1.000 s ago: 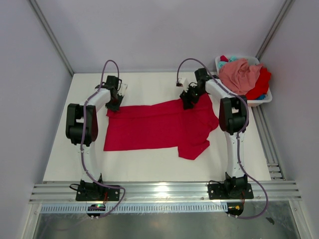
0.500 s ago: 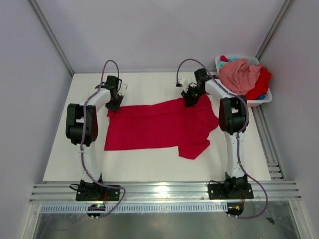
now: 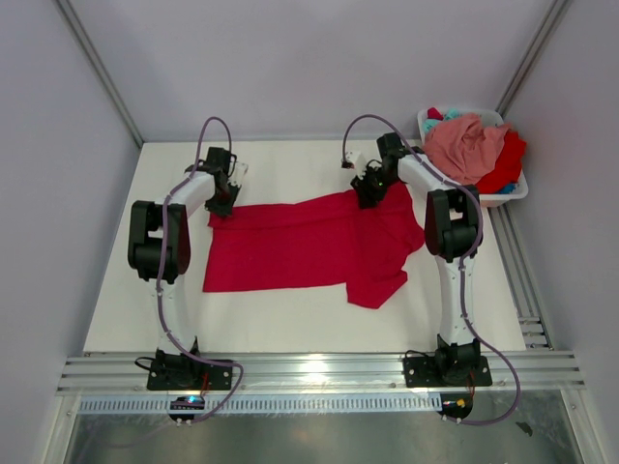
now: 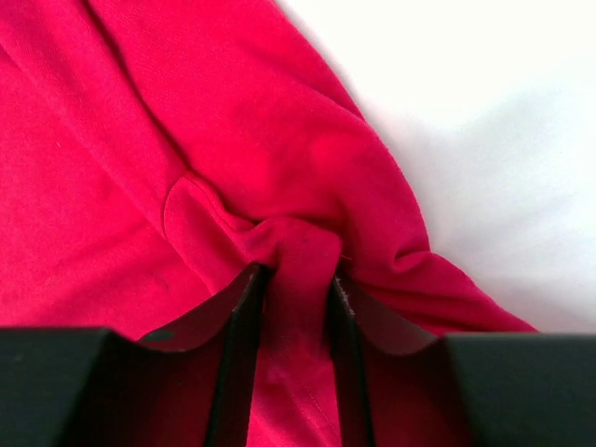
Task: Fold and stack the t-shirts
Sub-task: Fold the tshirt
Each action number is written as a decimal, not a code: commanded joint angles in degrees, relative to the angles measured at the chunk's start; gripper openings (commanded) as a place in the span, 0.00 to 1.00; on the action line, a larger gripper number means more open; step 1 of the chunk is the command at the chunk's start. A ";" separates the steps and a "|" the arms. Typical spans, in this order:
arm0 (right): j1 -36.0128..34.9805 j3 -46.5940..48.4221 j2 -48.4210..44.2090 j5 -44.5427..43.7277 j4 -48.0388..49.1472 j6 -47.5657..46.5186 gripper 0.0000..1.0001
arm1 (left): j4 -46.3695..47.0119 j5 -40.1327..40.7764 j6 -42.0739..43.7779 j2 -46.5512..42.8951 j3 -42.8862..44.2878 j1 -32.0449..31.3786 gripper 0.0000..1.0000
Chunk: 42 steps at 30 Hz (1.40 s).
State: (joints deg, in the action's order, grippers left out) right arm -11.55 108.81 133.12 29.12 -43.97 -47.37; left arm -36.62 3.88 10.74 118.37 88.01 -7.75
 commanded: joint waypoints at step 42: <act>0.48 0.70 -2.16 -19.54 14.26 10.11 0.75 | 0.85 -0.89 -0.28 1.52 1.47 0.01 0.00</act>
State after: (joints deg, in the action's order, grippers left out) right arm -11.20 109.60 131.76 10.63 -29.12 -38.35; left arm -36.53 3.79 10.74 119.42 88.05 -7.75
